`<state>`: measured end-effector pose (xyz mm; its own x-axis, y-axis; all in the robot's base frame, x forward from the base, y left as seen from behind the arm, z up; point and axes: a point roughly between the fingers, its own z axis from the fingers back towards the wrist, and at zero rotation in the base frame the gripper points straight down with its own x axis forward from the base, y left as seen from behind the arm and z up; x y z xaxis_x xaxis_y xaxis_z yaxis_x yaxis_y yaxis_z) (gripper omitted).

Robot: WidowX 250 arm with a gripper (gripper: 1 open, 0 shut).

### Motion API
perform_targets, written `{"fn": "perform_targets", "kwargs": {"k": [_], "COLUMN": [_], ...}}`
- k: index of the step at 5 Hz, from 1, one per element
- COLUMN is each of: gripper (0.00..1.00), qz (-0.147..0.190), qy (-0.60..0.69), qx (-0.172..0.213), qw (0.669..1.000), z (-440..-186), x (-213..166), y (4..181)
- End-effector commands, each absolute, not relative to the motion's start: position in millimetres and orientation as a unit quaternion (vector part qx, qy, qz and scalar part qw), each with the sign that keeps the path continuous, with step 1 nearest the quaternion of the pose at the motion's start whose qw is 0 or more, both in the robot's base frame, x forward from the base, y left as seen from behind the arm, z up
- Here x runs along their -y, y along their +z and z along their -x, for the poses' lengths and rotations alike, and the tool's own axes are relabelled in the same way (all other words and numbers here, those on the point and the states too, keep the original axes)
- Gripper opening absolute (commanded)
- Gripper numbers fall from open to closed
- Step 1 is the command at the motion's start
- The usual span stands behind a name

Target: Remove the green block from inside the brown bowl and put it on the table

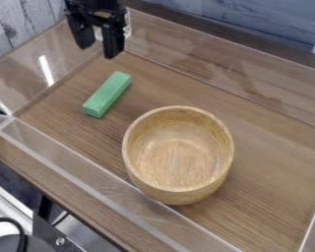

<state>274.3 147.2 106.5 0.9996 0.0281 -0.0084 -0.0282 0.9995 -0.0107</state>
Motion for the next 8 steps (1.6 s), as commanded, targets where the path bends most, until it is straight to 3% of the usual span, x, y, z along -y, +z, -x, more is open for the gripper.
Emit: {"fn": "perform_targets", "kwargs": {"k": [1,8], "gripper": [1.0,1.0], "qz": [-0.013,-0.023], "qy": [0.003,-0.009], "qx": [0.023,0.015], "qw": [1.0,1.0], "z": [-278,-282], "x": [-146,-146], "y": [124.1,92.0]}}
